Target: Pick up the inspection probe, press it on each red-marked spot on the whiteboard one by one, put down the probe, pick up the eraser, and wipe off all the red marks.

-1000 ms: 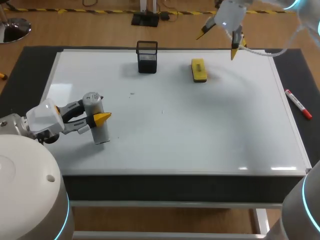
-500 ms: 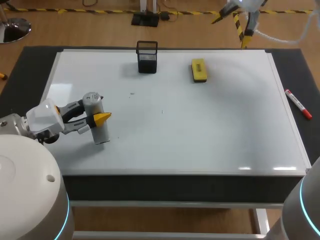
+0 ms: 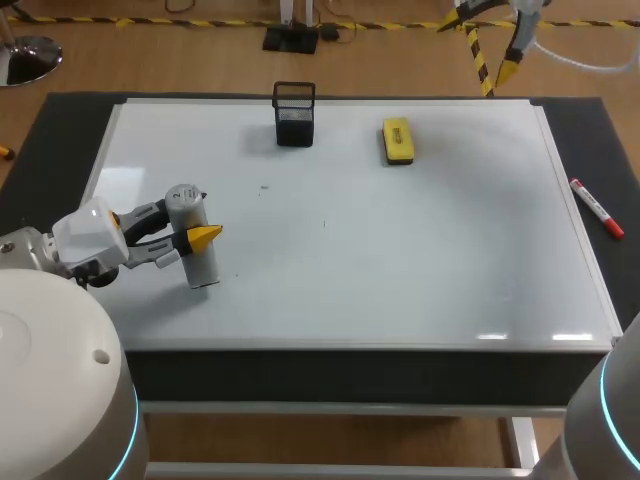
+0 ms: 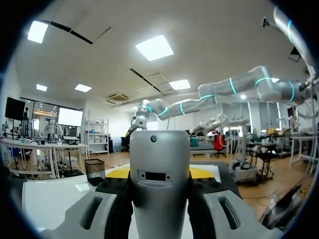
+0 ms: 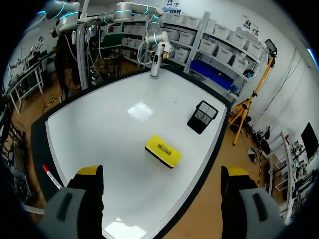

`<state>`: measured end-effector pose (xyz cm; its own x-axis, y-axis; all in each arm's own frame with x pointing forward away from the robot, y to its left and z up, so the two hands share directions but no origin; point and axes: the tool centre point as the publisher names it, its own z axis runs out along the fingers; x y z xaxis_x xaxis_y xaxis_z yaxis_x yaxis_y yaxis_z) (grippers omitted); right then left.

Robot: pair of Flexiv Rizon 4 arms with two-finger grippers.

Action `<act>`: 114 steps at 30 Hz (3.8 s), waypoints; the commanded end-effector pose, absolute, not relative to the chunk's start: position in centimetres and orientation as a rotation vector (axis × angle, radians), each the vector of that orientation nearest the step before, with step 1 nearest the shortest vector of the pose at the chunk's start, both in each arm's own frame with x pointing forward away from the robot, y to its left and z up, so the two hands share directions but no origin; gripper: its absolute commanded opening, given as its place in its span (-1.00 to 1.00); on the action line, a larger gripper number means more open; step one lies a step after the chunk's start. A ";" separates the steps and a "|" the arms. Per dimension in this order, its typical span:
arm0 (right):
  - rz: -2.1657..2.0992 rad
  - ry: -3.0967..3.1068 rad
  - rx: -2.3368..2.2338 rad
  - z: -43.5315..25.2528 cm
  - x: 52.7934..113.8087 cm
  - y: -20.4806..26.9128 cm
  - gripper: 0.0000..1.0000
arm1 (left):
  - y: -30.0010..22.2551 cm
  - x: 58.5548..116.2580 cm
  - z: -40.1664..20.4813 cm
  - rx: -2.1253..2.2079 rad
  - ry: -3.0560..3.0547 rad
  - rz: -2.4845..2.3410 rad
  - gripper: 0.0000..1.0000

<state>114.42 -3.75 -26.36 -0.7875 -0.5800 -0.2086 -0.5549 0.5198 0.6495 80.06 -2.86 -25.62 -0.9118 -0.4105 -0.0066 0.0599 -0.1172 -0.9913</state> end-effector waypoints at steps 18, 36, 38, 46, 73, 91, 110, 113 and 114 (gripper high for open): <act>-1.155 -2.673 1.014 -26.4 115.3 -4.1 1.00 | -5.1 90.0 -21.2 -0.214 1.925 -2.136 -1.00; -1.155 -2.673 1.014 -26.4 115.3 -4.1 1.00 | -10.5 102.8 -15.1 0.011 1.967 -2.174 -1.00; -1.155 -2.673 1.014 -26.4 115.3 -4.1 1.00 | -11.1 103.6 -14.4 0.027 1.970 -2.170 -1.00; -1.155 -2.673 1.014 -26.4 115.3 -4.1 1.00 | -12.9 107.2 -13.5 0.062 1.988 -2.175 -1.00; -1.155 -2.673 1.014 -26.4 115.3 -4.1 1.00 | -17.7 114.9 -16.9 0.097 1.985 -2.244 -1.00; -1.155 -2.673 1.014 -26.4 115.3 -4.1 1.00 | -17.7 115.5 -19.7 0.063 2.001 -2.263 -1.00; -1.155 -2.673 1.014 -26.4 115.3 -4.1 1.00 | -18.2 116.2 -24.5 0.079 2.001 -2.284 -1.00; -1.155 -2.673 1.014 -26.4 115.3 -4.1 1.00 | -18.1 116.3 -25.1 0.066 2.002 -2.290 -1.00; -1.155 -2.673 1.014 -26.4 115.3 -4.1 1.00 | -18.1 116.3 -25.3 0.062 2.004 -2.290 -1.00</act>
<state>114.53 -3.80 -26.40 -0.7991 -0.5521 -0.2379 -0.5497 0.5108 0.6610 115.54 -18.00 -24.57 -0.9929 -0.0730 -0.0934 0.1010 -0.1082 -0.9890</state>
